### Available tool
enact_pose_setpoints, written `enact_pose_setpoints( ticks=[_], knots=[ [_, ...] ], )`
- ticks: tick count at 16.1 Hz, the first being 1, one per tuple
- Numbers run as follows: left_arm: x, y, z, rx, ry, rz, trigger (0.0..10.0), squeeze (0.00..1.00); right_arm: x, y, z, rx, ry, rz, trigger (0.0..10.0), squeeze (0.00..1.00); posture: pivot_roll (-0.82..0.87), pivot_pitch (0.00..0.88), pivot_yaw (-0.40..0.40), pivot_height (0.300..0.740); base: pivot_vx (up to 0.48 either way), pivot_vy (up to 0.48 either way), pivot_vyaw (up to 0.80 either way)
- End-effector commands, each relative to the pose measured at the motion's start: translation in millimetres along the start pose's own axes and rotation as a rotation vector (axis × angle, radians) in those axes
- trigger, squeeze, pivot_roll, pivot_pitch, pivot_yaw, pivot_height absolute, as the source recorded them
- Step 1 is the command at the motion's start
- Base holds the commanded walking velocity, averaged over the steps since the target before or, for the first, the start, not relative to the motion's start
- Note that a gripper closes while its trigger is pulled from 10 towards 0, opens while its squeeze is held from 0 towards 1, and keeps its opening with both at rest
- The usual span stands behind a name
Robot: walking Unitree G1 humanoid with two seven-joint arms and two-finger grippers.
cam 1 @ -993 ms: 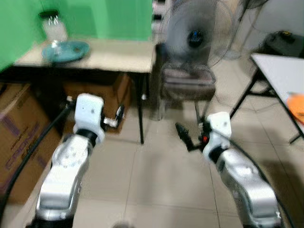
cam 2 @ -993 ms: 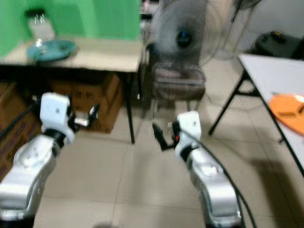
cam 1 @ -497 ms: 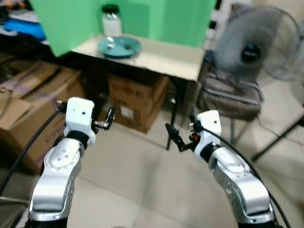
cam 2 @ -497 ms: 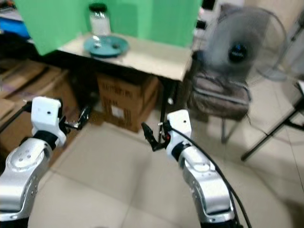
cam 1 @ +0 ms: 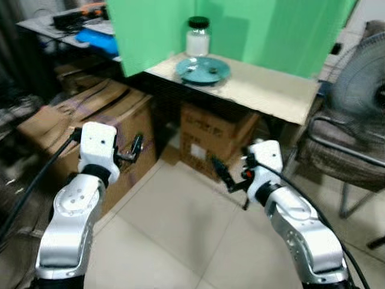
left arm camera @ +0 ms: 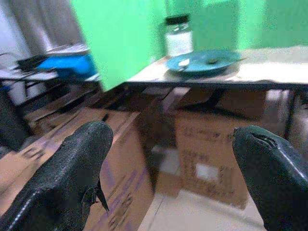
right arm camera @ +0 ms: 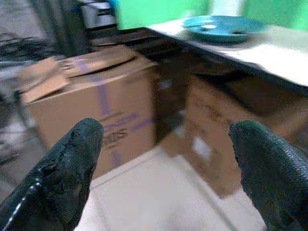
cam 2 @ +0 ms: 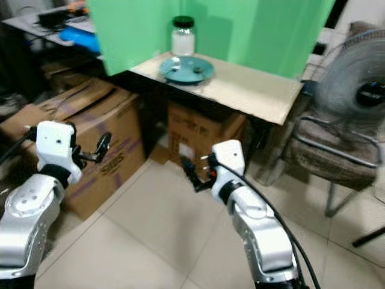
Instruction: Setting the table
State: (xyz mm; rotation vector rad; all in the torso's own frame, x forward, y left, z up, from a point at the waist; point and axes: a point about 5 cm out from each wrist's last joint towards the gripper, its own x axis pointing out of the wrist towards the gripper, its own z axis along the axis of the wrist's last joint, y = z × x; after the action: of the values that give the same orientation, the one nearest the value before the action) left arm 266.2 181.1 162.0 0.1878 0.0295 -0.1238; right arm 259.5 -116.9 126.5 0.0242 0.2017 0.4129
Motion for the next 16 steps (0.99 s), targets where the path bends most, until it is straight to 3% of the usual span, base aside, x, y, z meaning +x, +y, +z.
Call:
enact_pose_setpoints(
  ticks=[1, 16],
  knots=[
    [2.1, -9.2, 2.8, -0.01, -0.013, -0.033, 10.0, 0.0, -4.5, -10.3, 2.0, 0.003, -0.016, -0.051, 10.0, 0.0, 0.1, 0.0, -0.015, 0.74, 0.349, 0.0, 0.0],
    [7.1, -8.7, 7.0, 0.012, -0.024, -0.067, 10.0, 0.0, -1.5, -10.4, 7.2, 0.027, -0.069, -0.076, 10.0, 0.0, 0.1, 0.0, 0.005, 0.74, 0.35, 0.0, 0.0]
  ],
)
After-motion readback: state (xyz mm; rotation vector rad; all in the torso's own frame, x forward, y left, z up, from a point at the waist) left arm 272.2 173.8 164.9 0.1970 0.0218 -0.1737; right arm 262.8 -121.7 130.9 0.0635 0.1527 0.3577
